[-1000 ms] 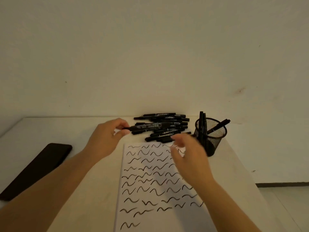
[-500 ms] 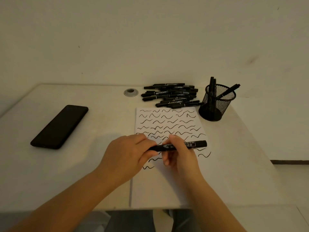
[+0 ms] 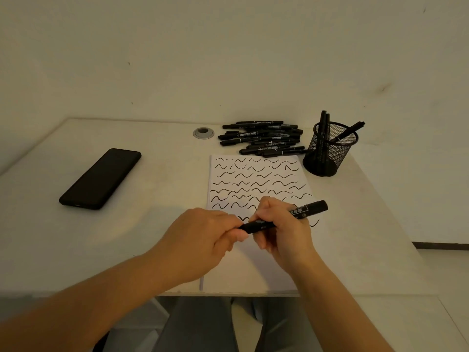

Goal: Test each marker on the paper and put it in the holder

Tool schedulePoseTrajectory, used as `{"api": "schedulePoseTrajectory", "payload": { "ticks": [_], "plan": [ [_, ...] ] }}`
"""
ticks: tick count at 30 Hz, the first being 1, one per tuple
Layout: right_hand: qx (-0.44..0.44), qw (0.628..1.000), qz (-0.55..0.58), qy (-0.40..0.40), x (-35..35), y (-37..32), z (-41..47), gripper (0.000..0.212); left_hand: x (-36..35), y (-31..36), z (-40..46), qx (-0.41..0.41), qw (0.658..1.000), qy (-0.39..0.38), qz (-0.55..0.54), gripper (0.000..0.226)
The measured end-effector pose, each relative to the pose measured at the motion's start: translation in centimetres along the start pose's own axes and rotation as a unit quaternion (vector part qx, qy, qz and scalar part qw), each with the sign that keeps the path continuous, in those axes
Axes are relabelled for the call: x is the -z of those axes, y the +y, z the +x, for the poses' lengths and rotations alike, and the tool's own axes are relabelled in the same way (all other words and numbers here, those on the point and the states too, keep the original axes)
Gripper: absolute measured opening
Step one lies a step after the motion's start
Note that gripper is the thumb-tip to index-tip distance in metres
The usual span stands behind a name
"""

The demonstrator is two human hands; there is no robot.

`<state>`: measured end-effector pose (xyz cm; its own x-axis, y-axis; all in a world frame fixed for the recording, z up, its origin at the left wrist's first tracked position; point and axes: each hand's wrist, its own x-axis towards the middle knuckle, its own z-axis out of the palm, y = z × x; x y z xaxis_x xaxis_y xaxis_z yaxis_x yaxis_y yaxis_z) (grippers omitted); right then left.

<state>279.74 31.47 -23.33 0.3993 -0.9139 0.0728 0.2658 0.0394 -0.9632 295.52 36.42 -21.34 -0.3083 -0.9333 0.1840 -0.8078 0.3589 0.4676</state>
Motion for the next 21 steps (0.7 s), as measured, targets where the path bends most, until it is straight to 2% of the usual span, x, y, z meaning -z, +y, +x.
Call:
{"api": "schedulePoseTrajectory", "payload": {
  "ticks": [2, 6, 8, 10, 12, 14, 17, 19, 21],
  "plan": [
    [0.013, 1.000, -0.008, -0.020, 0.3, 0.1, 0.0, 0.023, 0.1, 0.0, 0.0, 0.029, 0.996, -0.027, -0.083, 0.022],
    [0.028, 0.997, -0.031, -0.069, 0.7, 0.5, 0.1, 0.020, 0.4, -0.3, 0.4, 0.080, 0.966, -0.121, -0.215, 0.028],
    [0.021, 0.998, 0.045, -0.030, 1.9, -0.5, 0.4, 0.017, 0.8, -1.3, 0.1, 0.089, 0.952, -0.167, -0.241, 0.031],
    [0.041, 0.993, 0.087, 0.061, 4.3, -1.9, 0.8, 0.018, 1.6, -3.0, -0.5, 0.124, 0.935, -0.192, -0.272, 0.034],
    [0.070, 0.989, -0.013, 0.129, 5.7, -2.9, 0.8, 0.019, 2.1, -4.6, -0.7, 0.150, 0.934, -0.171, -0.275, 0.034],
    [0.053, 0.980, -0.120, 0.149, 4.9, -2.4, 0.9, 0.023, 1.6, -5.6, 0.1, 0.144, 0.956, -0.090, -0.239, 0.033],
    [-0.030, 0.977, -0.199, 0.065, 2.1, -0.7, 0.6, 0.013, 0.1, -5.6, 2.1, 0.128, 0.974, 0.040, -0.182, 0.029],
    [-0.037, 0.977, -0.206, 0.048, 1.3, 0.6, 0.1, 0.011, -1.2, -5.6, 2.9, 0.117, 0.982, 0.056, -0.134, 0.023],
    [-0.002, 0.967, -0.232, 0.101, 1.3, 1.5, -0.3, 0.013, -2.4, -6.1, 3.0, 0.109, 0.987, 0.046, -0.110, 0.018]
  ]
}}
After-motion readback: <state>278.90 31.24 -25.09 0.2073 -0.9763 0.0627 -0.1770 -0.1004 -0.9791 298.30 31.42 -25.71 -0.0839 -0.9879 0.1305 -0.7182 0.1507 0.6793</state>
